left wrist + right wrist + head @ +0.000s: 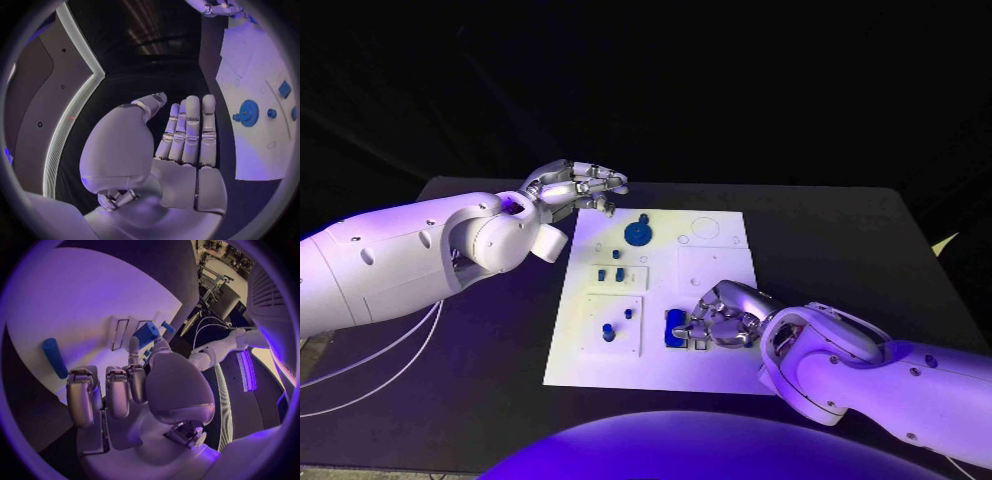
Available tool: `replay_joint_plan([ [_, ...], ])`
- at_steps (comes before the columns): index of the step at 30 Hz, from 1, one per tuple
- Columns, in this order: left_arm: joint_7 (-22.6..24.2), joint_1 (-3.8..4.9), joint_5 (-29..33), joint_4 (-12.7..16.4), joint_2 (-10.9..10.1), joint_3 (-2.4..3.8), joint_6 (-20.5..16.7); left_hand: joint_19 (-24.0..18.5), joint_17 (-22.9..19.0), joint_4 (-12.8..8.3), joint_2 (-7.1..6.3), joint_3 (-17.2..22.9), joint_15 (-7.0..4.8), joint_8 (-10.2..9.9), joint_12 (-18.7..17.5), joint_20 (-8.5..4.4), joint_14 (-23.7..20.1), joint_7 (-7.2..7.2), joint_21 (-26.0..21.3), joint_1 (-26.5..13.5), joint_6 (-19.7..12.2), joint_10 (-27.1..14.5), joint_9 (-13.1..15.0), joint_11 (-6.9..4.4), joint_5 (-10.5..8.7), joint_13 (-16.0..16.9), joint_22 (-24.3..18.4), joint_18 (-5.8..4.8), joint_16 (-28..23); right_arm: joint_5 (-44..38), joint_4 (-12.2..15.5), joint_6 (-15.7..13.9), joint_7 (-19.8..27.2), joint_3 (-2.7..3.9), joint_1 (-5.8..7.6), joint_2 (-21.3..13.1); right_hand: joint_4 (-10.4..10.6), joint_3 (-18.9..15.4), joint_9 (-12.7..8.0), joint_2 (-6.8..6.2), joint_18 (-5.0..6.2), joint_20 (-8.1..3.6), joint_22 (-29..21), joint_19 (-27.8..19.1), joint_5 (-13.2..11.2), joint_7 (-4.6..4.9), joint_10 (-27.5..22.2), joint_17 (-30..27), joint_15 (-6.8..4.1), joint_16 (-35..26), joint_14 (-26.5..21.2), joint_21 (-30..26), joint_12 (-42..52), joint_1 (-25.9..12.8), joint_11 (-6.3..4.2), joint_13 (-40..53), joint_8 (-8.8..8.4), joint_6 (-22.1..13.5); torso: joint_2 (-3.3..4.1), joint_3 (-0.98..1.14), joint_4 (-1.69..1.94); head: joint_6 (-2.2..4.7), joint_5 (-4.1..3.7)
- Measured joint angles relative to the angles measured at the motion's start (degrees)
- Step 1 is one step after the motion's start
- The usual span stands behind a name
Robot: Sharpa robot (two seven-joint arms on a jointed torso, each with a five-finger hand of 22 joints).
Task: Assemble the parts on the task board
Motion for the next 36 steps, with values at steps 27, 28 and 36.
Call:
replay_joint_plan([
  [27, 0.0, 0.0, 0.0, -0.1, -0.1, 0.0, 0.0, 0.0, 0.0, 0.0, 0.0, 0.0, 0.0, 0.0, 0.0, 0.0, 0.0, 0.0, 0.0, 0.0, 0.0, 0.0, 0.0, 0.0, 0.0, 0.0, 0.0, 0.0, 0.0, -3.5, 0.1, 0.5, 0.2, -0.2, -0.16, -0.9, 0.2, 0.3, 1.2, 1.24, -0.89, -0.41, 0.0, 0.0, -5.2, -0.64, -0.1, 0.0, -0.37, 0.0, 0.0, 0.6, 1.3, 7.4, -0.51, 0.3, 0.0, 0.6, -0.04, 0.04, -0.06, 0.0, 0.18],
  [28, 0.0, 0.0, 0.0, -0.1, -0.1, 0.0, 0.0, 0.0, 0.0, 0.0, 0.0, 0.0, 0.0, 0.0, 0.0, 0.0, 0.0, 0.0, 0.0, 0.0, 0.0, 0.0, 0.0, 0.0, 0.0, 0.0, 0.0, 0.0, 0.0, -3.5, 0.2, 0.4, 0.3, -0.2, -0.16, -1.0, 0.2, 0.3, 1.2, 1.15, -0.89, -0.41, 0.0, 0.0, -5.5, -0.64, -0.1, 0.0, -0.37, 0.0, 0.0, 0.6, 0.9, 6.7, -0.51, 0.3, 0.0, 0.6, -0.04, 0.04, -0.06, 0.0, 0.16],
  [36, 0.0, 0.0, 0.0, -0.1, -0.2, 0.0, 0.0, 0.0, 0.0, 0.0, 0.0, 0.0, 0.0, 0.0, 0.0, 0.0, 0.0, 0.0, 0.0, 0.0, 0.0, 0.0, 0.0, 0.0, 0.0, 0.0, 0.0, 0.0, 0.0, -3.4, 2.4, -2.2, 1.4, -0.2, 0.06, -5.3, 0.3, 0.4, 1.1, 0.34, -0.89, -0.41, 0.0, 0.0, -4.8, 0.48, 0.0, 0.0, -0.38, 0.0, 0.0, -0.1, -1.1, 5.2, -0.56, 0.0, -1.24, -1.1, -0.08, 0.03, -0.09, 0.0, -0.01],
])
